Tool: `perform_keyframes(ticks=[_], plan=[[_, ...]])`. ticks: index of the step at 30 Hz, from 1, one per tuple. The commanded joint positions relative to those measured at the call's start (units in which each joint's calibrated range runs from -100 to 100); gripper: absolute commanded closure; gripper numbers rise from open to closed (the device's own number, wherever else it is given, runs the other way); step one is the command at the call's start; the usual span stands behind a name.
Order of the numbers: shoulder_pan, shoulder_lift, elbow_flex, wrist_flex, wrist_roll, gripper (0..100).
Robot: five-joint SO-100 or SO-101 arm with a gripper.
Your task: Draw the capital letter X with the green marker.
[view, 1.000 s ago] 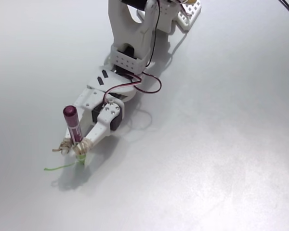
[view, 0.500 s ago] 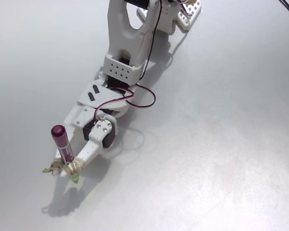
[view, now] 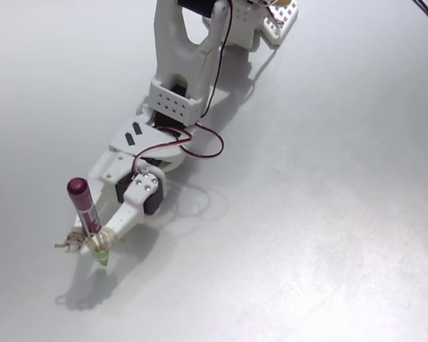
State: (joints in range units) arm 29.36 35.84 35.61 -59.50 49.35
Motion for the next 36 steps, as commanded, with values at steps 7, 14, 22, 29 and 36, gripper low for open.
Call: perform_keyframes(ticks=[7,14,22,29,36], plan=[[0.7,2.8,3.1,-4.9,0.2,99],[1.8,2.3,4.5,-5.8,1.0,99],[6.1,-3.8,13.2,-8.9,3.3,99],[6.5,-5.6,15.2,-9.3,2.1,99],[-1.1,-14.7,14.4,-2.0,-5.2,99]])
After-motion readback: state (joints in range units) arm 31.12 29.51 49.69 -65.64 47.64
